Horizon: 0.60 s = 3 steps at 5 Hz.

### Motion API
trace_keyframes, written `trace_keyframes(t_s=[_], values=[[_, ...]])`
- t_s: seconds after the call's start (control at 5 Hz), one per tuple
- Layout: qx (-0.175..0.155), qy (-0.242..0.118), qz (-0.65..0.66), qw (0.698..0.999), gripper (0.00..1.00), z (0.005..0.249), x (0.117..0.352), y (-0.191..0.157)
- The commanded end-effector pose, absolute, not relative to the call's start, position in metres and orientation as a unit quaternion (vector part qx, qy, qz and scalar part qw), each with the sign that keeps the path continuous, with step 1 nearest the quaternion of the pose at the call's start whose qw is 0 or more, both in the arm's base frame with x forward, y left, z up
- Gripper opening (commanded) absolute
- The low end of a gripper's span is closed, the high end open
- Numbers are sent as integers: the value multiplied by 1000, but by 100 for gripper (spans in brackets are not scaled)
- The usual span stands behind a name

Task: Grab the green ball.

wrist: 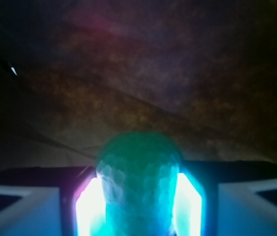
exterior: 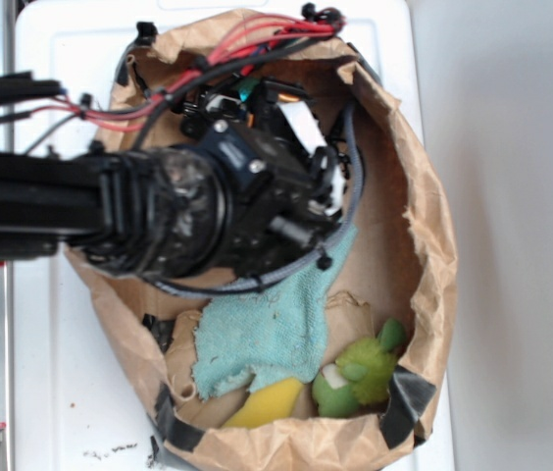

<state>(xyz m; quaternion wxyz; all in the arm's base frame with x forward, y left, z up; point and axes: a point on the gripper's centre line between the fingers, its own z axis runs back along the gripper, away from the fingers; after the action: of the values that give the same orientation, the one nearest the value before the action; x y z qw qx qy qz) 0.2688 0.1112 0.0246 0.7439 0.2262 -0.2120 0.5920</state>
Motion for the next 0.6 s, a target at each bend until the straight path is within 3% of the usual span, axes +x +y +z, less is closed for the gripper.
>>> trace_keyframes(t_s=[0.0,0.2,0.4], values=[[131,-258,513,808,0,86,266,109],[68,-262,447,853,0,114,276,101],[37,-246,387,888,0,131,287,93]])
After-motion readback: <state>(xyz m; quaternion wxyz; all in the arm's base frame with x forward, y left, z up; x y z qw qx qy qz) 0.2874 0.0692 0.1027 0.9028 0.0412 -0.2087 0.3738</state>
